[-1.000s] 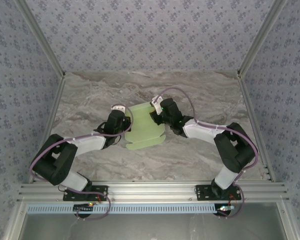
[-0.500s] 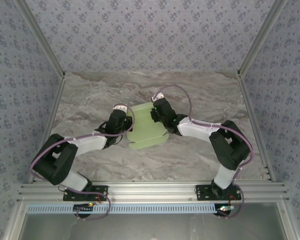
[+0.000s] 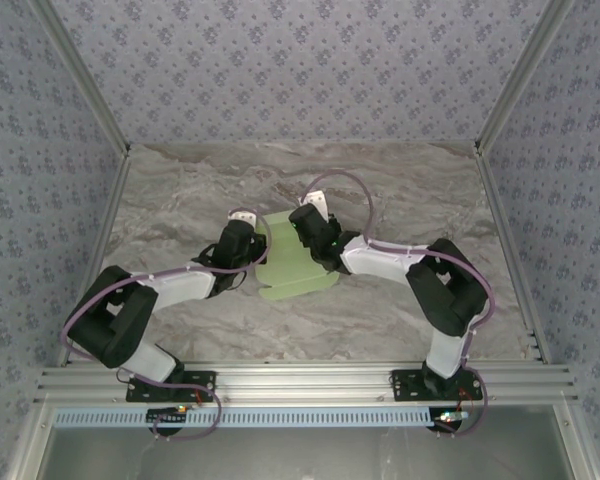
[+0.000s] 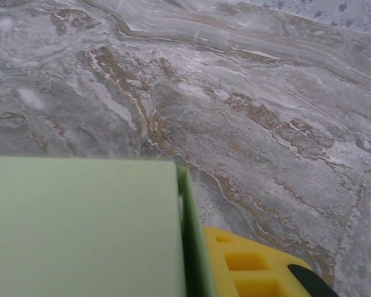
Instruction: Fold the paper box
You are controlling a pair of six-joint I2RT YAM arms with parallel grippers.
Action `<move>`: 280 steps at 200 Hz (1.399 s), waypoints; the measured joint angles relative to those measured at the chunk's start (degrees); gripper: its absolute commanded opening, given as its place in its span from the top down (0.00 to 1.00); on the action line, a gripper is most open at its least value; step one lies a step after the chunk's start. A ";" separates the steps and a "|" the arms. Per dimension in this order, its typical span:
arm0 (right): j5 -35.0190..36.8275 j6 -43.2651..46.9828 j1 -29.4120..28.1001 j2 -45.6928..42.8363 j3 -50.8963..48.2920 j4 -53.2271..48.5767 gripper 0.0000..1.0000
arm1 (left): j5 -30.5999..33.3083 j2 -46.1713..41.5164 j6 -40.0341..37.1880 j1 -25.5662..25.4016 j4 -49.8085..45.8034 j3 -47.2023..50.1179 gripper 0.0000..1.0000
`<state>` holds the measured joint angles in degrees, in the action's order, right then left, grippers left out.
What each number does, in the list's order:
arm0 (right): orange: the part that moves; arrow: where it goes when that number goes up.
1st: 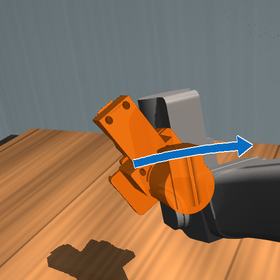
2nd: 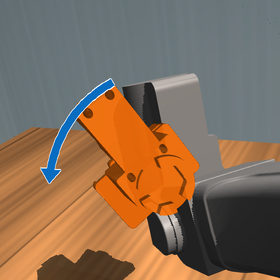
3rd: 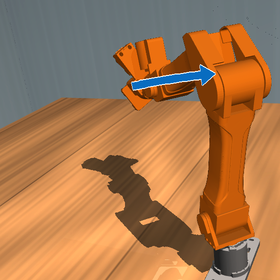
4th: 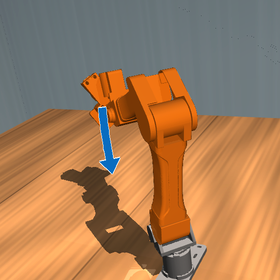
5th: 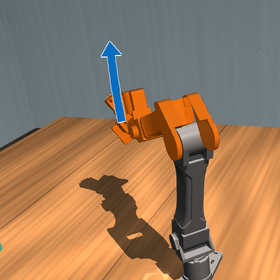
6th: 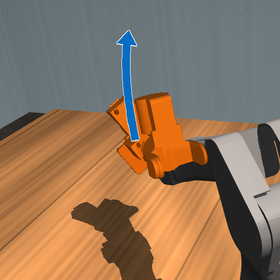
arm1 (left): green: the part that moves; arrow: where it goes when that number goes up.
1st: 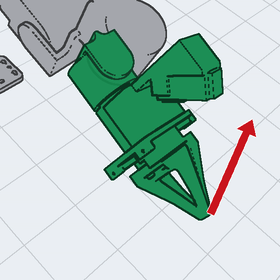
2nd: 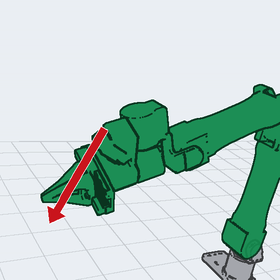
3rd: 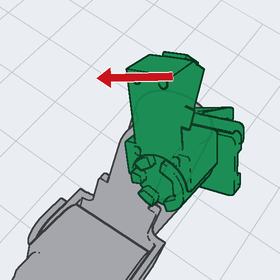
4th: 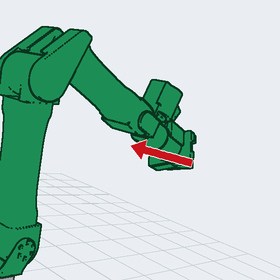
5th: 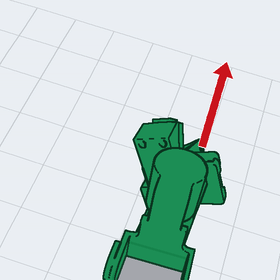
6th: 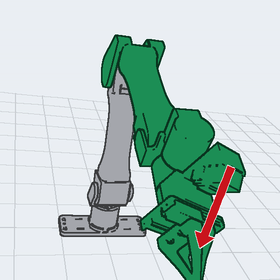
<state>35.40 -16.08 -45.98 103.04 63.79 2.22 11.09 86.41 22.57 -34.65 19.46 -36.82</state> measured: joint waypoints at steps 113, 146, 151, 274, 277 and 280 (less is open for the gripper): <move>-8.79 3.85 1.38 -0.94 -2.56 1.46 0.47 | 0.94 1.01 0.00 -0.22 -0.94 -0.24 0.95; -13.16 4.72 1.36 -2.99 -4.00 1.40 0.37 | 0.87 1.11 0.00 -0.24 -1.46 -0.85 0.95; -13.75 4.94 1.31 -3.39 -4.13 1.40 0.36 | 0.87 1.14 0.00 -0.24 -1.49 -1.01 0.95; -25.99 7.85 2.84 -25.62 -8.39 -6.58 0.24 | -3.17 1.05 -1.70 2.27 -15.72 -7.06 0.94; -26.62 7.89 3.28 -26.03 -8.39 -6.60 0.24 | -3.58 1.05 -1.92 2.43 -16.76 -7.67 0.94; -26.97 7.98 3.76 -26.36 -8.39 -6.60 0.24 | -4.04 1.05 -2.14 2.49 -17.97 -8.46 0.94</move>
<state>8.43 -8.10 -42.22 76.69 55.40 -4.38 7.05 87.46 20.43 -32.16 1.50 -45.28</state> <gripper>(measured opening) 0.762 0.075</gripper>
